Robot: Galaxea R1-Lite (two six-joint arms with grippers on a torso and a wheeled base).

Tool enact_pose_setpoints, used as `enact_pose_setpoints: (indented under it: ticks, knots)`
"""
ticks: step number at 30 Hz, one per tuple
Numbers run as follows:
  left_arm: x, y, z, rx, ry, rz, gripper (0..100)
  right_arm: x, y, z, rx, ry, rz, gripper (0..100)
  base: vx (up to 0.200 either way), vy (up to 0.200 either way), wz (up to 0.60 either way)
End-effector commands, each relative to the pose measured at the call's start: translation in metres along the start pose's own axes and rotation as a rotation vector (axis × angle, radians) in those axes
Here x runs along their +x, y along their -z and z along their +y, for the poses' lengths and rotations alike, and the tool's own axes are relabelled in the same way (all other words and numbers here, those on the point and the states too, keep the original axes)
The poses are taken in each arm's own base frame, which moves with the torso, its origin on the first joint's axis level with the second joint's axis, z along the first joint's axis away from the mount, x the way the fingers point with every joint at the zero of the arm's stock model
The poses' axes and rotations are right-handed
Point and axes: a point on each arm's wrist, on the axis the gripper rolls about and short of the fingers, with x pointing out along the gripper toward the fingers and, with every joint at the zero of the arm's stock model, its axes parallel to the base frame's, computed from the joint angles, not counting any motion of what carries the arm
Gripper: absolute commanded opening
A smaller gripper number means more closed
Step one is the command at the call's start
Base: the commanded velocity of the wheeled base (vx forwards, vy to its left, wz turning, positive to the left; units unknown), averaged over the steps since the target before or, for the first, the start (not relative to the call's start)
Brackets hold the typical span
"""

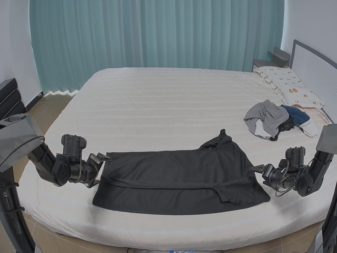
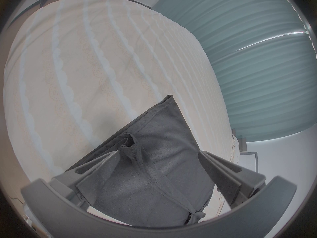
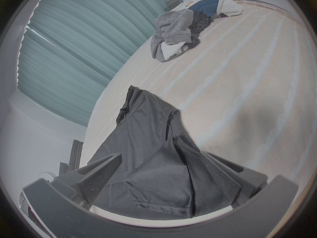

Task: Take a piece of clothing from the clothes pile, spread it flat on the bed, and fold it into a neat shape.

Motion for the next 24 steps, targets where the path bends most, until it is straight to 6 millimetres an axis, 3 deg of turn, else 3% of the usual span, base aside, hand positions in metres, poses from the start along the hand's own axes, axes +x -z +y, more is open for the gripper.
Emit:
enact_pose_setpoints:
  ticks: [1, 5, 13, 24]
  knots:
    - [0.001, 0.0, 0.0, -0.001, -0.002, 0.0, 100, 0.001, 0.001, -0.001, 0.0, 0.002, 0.005, 100, 0.0, -0.2, 0.0]
    - [0.001, 0.0, -0.001, 0.0, 0.004, -0.005, 100, 0.001, 0.002, 0.0, -0.002, 0.0, 0.007, 100, 0.0, -0.2, 0.0]
    - [0.0, -0.008, -0.003, -0.005, 0.019, -0.027, 100, 0.002, 0.002, 0.002, 0.045, -0.005, 0.009, 100, 0.0, 0.0, 0.0]
    - [-0.004, -0.053, -0.019, -0.028, 0.09, -0.15, 100, 0.008, 0.005, 0.003, 0.127, -0.038, 0.046, 100, 0.0, 0.0, 0.0]
